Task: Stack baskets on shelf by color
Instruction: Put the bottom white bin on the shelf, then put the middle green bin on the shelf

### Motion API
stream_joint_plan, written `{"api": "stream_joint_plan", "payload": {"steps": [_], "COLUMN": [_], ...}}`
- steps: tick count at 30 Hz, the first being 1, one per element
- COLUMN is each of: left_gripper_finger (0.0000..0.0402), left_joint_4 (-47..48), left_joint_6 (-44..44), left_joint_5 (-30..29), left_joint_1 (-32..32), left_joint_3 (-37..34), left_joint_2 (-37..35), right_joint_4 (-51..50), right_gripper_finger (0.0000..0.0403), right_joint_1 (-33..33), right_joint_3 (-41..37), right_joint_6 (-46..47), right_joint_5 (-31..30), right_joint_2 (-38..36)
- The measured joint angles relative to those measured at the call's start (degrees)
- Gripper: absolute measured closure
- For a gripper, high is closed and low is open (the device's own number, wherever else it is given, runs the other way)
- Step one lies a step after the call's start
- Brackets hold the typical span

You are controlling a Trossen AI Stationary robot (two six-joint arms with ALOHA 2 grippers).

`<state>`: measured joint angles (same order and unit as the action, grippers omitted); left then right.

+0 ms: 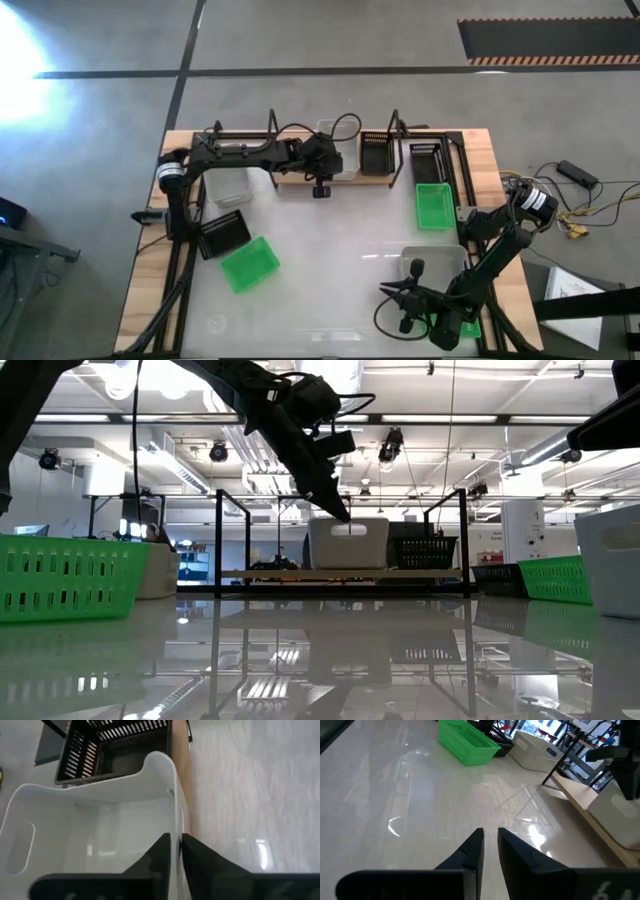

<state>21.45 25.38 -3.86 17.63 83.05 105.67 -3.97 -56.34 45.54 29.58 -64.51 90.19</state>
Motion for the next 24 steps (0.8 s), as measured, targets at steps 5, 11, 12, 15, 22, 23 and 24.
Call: {"api": "stream_joint_plan", "payload": {"steps": [5,11,12,15,22,23,24], "left_gripper_finger": [0.0320,0.0293,0.0291,0.0290,0.0290,0.0290,0.0290], "left_joint_4": [0.6,5.3,7.2,13.1,23.3,24.2,25.0], "left_joint_6": [-1.4,-6.4,-7.7,-12.5,-19.3,-20.5,-21.7], "left_joint_5": [-0.2,-1.2,-1.2,-1.4,-6.4,-8.4,-10.2], "left_joint_1": [0.0,-1.0,-1.3,-2.9,-13.9,-16.3,-19.0], "left_joint_3": [0.0,1.0,1.3,1.8,-0.1,-0.4,-0.8], "left_joint_2": [-0.2,-3.7,-4.7,-8.1,-17.3,-18.3,-19.3], "right_joint_4": [0.0,0.0,0.0,0.1,0.2,0.3,0.3], "right_gripper_finger": [0.0355,0.0355,0.0355,0.0355,0.0355,0.0355,0.0355], "right_joint_1": [0.0,0.0,0.0,0.0,0.0,0.0,0.0], "right_joint_3": [0.0,0.0,0.0,0.0,0.0,0.0,0.0], "right_joint_6": [0.0,0.0,0.0,0.0,0.0,0.0,0.0], "right_joint_5": [0.0,0.1,0.1,0.1,0.0,0.0,0.0], "right_joint_2": [0.0,-0.4,-0.6,-1.2,-1.4,-1.4,-1.3]}}
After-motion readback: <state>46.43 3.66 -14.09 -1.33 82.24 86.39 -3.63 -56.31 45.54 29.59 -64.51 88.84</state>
